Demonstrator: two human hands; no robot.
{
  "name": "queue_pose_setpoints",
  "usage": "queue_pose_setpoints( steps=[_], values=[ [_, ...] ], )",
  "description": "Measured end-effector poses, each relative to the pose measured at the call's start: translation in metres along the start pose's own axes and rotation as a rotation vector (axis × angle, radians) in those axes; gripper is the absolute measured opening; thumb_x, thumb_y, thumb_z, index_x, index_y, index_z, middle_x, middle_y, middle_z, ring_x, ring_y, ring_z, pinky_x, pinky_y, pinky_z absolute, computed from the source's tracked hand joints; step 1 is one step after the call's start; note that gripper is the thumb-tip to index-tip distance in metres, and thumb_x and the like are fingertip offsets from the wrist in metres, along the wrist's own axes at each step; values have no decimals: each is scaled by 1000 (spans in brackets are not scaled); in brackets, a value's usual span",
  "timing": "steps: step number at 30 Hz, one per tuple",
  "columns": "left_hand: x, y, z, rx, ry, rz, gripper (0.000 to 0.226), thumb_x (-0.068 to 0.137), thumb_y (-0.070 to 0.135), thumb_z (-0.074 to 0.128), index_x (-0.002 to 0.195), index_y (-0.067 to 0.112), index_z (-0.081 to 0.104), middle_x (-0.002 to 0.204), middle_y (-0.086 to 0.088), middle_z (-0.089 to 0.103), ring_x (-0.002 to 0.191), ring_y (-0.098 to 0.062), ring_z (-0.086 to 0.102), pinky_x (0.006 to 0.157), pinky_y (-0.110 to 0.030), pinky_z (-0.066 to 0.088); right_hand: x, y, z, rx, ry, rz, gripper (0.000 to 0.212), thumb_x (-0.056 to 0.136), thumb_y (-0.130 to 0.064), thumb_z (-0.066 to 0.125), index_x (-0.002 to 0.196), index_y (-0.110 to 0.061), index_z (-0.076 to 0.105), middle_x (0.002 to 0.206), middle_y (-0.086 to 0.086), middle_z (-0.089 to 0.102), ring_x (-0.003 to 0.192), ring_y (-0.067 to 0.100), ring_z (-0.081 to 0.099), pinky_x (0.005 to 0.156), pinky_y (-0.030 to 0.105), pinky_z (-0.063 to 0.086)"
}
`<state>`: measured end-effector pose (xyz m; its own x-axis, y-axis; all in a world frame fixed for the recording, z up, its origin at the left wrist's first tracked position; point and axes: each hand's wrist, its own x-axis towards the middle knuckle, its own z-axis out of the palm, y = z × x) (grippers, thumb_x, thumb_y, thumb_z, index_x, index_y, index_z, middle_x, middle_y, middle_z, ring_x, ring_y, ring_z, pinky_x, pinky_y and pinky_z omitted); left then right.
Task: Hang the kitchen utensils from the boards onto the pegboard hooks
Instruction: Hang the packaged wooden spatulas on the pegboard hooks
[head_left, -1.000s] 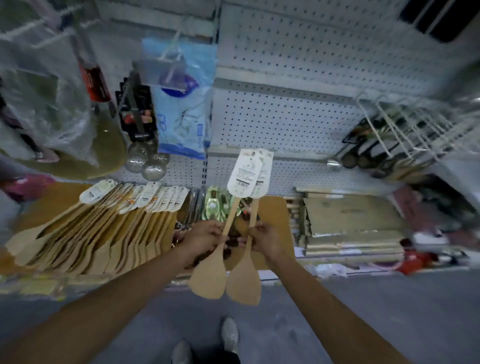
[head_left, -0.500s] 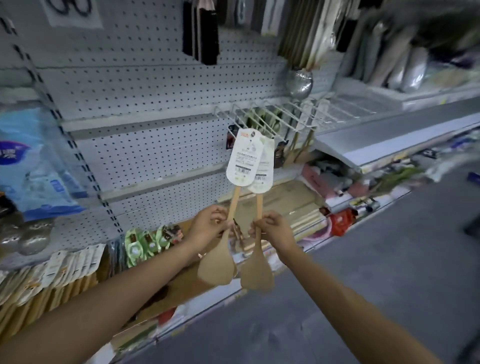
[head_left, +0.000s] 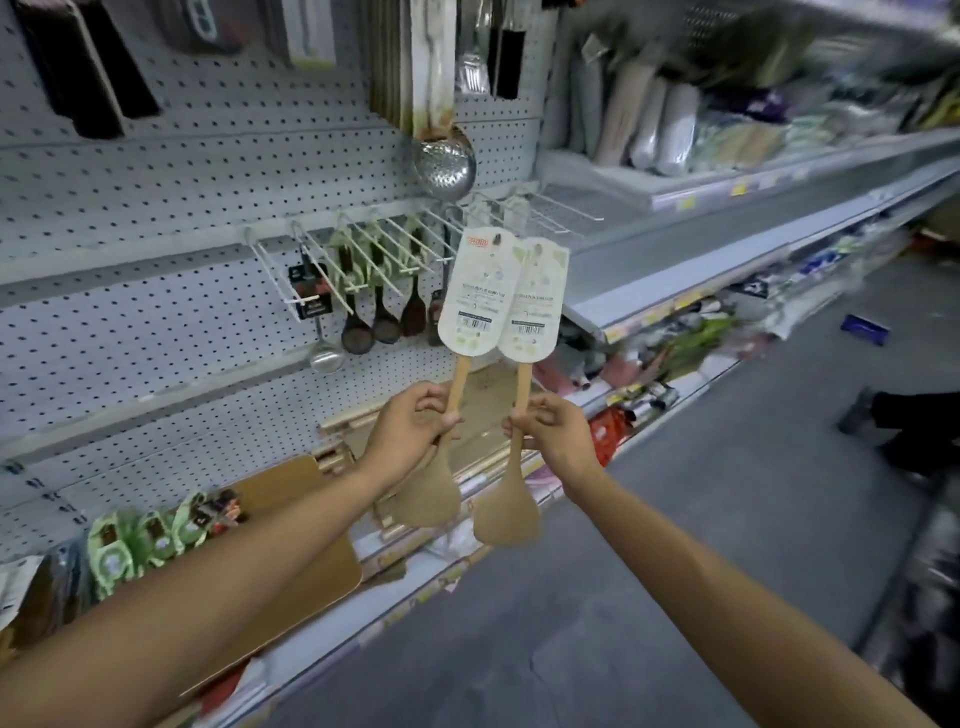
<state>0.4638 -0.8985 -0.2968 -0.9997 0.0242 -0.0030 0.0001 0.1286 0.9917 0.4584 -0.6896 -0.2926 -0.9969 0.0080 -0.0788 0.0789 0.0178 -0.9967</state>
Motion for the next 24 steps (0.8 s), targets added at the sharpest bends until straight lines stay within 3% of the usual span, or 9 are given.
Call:
queue_pose_setpoints(
  steps=[3,6,13,17,20,24],
  values=[
    [25,-5,24,16,-16,-4,21,78,17,80,94,24,68,94,-13,71,90,-35,73,82,-50,61,17,0,-30,15,18,-15,18,88,-1,67,101,8,58,83,19,72,73,22,73,65,32,59],
    [51,-9,44,14,-45,-1,20,81,11,78,97,19,69,92,-13,72,90,-35,73,84,-56,59,38,3,-53,34,51,-18,12,87,-2,68,95,2,60,82,20,72,73,24,73,65,34,59],
    [130,-15,83,44,-162,59,38,83,-6,70,99,29,70,93,-10,72,95,-35,71,82,-49,61,110,13,-91,0,71,-4,25,81,10,70,103,7,59,67,5,70,77,37,70,70,43,60],
    [180,-28,97,32,-171,33,27,82,9,77,92,34,72,91,-4,71,92,-33,71,82,-53,60,160,16,-108,-37,89,-18,14,89,-1,66,100,6,60,83,22,72,78,37,72,67,37,59],
    [209,-35,105,94,-200,62,15,84,26,77,97,28,70,92,1,74,91,-18,71,88,-49,58,192,16,-115,-79,89,-21,12,93,-9,63,96,3,64,80,14,73,76,31,72,67,35,59],
    [244,-36,110,132,-225,74,9,87,24,74,92,30,70,90,4,75,89,-13,72,90,-46,58,236,18,-119,-128,97,1,9,92,-12,64,86,-8,68,79,11,70,77,27,72,71,38,59]
  ],
)
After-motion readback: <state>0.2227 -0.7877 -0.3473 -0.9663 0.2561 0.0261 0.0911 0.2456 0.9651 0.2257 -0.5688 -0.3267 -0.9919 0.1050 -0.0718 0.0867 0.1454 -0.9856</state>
